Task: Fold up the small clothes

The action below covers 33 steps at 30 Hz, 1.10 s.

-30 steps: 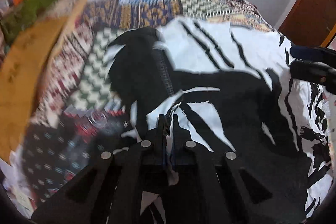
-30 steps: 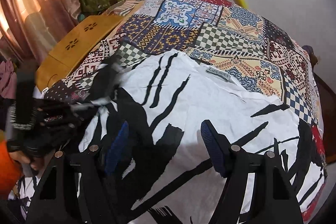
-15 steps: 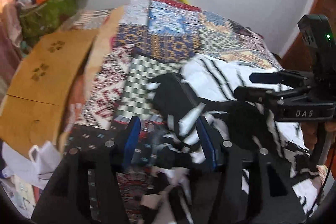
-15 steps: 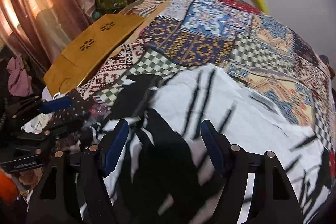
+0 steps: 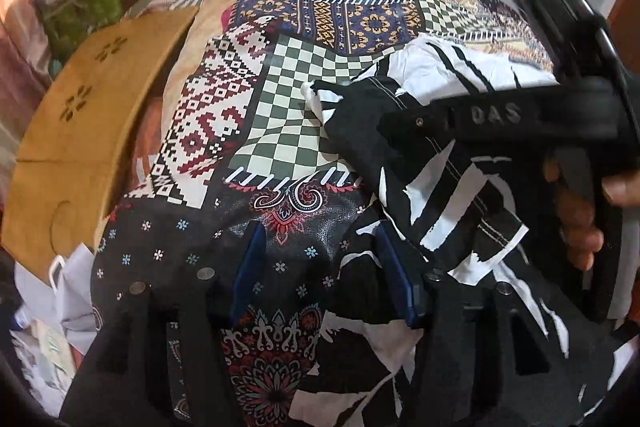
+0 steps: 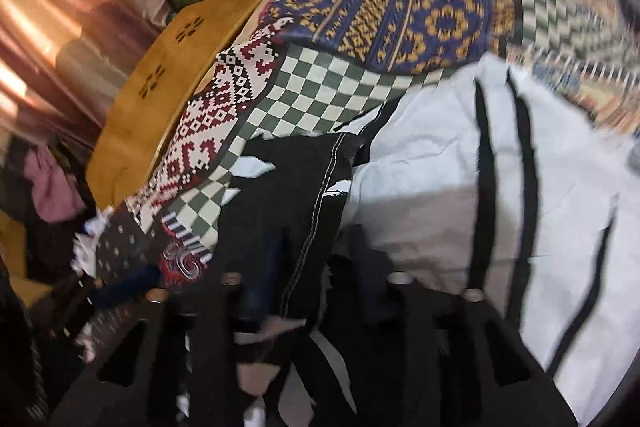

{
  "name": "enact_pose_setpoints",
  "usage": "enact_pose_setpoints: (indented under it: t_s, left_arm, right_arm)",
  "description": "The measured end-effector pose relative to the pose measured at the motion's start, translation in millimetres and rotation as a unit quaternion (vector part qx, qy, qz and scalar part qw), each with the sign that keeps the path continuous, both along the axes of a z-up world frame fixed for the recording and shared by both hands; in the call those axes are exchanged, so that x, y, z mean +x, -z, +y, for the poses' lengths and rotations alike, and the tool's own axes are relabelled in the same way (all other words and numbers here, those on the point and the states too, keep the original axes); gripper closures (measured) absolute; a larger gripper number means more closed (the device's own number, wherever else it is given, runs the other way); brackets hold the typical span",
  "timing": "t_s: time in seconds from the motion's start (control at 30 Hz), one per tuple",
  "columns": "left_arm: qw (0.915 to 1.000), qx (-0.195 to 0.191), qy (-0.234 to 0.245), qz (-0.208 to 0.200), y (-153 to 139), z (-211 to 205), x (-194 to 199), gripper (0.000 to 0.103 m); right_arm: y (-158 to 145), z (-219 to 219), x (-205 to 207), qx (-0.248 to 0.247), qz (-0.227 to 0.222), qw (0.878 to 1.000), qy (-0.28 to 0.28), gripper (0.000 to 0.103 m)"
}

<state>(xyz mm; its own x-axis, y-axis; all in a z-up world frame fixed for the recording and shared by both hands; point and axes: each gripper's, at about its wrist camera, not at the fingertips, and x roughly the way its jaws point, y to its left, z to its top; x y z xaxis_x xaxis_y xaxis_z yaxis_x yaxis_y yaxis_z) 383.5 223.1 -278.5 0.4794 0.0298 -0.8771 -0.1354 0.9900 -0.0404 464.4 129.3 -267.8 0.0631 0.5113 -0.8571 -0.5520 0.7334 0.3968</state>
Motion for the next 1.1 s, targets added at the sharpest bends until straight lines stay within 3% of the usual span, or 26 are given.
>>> enact_pose_setpoints:
  t_s: [0.07, 0.13, 0.37, 0.5, 0.6, 0.73, 0.87, 1.0, 1.1]
  left_arm:
    - [0.9999, 0.013, 0.001, 0.0, 2.3, -3.7, 1.3, 0.045]
    - [0.9997, 0.023, 0.002, -0.002, 4.6, -6.0, 0.1, 0.044]
    - [0.9996, 0.024, -0.009, -0.011, 7.4, -4.4, -3.6, 0.044]
    - [0.999, 0.04, -0.014, -0.016, 10.2, -8.2, -6.0, 0.042]
    - [0.9988, 0.045, -0.016, -0.01, 8.7, -7.7, -6.4, 0.042]
    - [0.999, 0.04, -0.02, -0.003, -1.8, -5.1, -8.9, 0.043]
    - [0.9989, 0.022, -0.03, -0.027, -22.2, -1.3, -13.8, 0.042]
    - [0.999, -0.016, -0.03, -0.028, -27.8, 0.1, -11.3, 0.041]
    - [0.9994, -0.013, -0.031, -0.006, -16.1, -2.7, -8.1, 0.041]
  right_arm:
    - [-0.4, -1.0, -2.0, 0.003, -0.002, 1.0, -0.006, 0.094]
    - [-9.6, -3.0, -10.3, -0.004, -0.041, 0.999, -0.023, 0.098]
    - [-28.2, -24.2, -29.7, -0.041, -0.119, 0.992, -0.028, 0.1]
    - [-24.4, -36.6, -22.6, -0.065, -0.122, 0.99, -0.004, 0.1]
    - [-31.5, -49.6, -17.5, -0.081, -0.15, 0.985, 0.026, 0.1]
    - [-45.1, -68.1, -15.6, -0.051, -0.122, 0.991, 0.028, 0.099]
    - [-56.6, -63.7, -28.9, -0.022, -0.116, 0.993, 0.002, 0.099]
    - [-50.2, -46.2, -41.1, -0.009, -0.092, 0.995, -0.027, 0.091]
    - [-33.6, -35.7, -46.1, -0.019, -0.077, 0.996, -0.042, 0.086]
